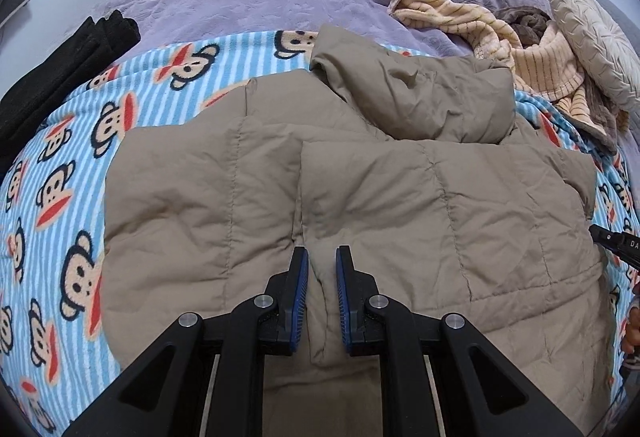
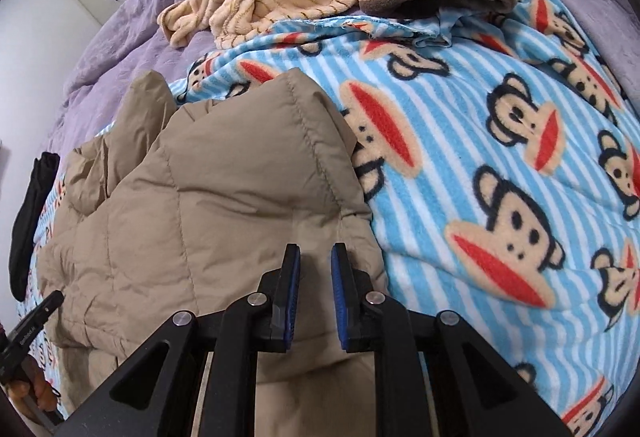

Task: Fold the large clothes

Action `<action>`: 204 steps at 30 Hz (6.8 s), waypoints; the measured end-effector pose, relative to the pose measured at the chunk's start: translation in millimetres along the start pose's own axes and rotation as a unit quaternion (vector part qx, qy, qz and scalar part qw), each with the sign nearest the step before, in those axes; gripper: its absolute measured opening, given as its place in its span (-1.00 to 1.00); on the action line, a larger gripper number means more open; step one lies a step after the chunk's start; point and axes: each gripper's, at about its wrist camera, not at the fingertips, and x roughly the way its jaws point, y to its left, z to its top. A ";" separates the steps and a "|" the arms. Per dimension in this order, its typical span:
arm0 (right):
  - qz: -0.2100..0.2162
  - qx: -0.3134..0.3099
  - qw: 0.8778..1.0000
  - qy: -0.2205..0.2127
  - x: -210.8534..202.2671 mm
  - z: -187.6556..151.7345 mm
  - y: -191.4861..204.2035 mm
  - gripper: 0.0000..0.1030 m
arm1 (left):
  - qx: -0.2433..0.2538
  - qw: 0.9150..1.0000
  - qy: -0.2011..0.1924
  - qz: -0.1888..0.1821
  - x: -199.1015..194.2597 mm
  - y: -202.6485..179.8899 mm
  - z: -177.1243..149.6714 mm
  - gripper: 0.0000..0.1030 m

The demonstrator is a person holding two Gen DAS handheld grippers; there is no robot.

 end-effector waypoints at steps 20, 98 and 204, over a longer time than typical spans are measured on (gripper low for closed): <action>0.008 0.039 0.997 0.070 -64.6 -104.6 -32.6 -0.48 | -0.006 0.996 0.077 0.053 -44.2 3.7 -79.2 -0.69; 0.166 0.333 0.912 0.175 -108.9 -290.5 -96.8 0.77 | -0.281 0.935 0.179 -0.120 -111.3 70.9 -295.4 0.98; 0.035 -0.048 0.998 0.016 80.5 115.1 58.8 -0.84 | -0.081 0.992 -0.043 0.083 68.7 75.2 96.9 0.24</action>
